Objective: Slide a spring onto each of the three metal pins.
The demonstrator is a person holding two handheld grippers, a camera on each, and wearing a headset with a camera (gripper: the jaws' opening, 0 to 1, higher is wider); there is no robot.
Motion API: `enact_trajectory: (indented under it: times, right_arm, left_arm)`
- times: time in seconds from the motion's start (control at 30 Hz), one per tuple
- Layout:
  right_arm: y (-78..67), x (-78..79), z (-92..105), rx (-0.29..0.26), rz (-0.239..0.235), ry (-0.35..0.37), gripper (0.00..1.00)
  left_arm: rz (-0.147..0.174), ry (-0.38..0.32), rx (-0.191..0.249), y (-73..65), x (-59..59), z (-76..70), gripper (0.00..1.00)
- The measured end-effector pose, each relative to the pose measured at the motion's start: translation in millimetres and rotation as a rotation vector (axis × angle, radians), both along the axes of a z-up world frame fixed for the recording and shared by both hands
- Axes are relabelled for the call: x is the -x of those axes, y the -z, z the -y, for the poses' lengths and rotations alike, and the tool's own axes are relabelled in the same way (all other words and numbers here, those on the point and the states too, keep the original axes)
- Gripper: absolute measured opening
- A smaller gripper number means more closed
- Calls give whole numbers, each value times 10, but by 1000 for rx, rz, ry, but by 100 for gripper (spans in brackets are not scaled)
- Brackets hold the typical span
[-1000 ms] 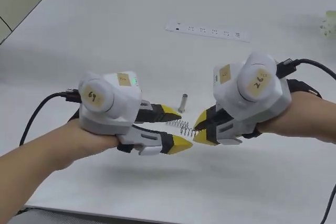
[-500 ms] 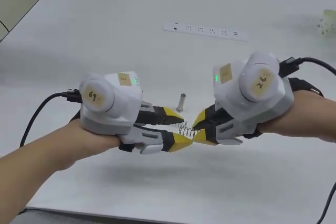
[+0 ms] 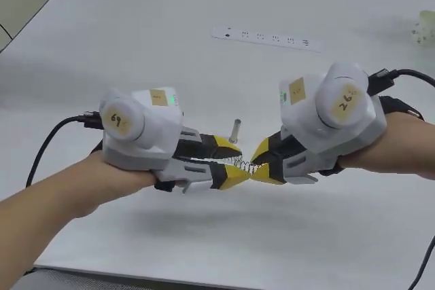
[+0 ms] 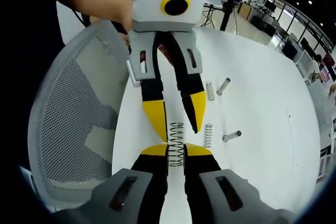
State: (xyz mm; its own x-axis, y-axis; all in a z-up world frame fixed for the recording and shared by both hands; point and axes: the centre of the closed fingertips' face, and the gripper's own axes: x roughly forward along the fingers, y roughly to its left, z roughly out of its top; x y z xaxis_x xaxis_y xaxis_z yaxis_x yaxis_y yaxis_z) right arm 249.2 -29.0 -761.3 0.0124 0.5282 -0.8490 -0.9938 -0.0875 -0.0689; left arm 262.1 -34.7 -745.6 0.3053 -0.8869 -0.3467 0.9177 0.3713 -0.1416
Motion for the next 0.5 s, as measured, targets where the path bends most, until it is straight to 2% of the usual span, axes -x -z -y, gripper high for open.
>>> enact_trajectory:
  times: [0.43,0.5]
  right_arm:
    - [-18,15,-21,-7,7,-11,8]
    - [-16,9,-21,-7,9,-10,8]
  left_arm:
    - [-9,6,-7,40,35,0,11]
    - [-2,4,-8,40,26,-2,12]
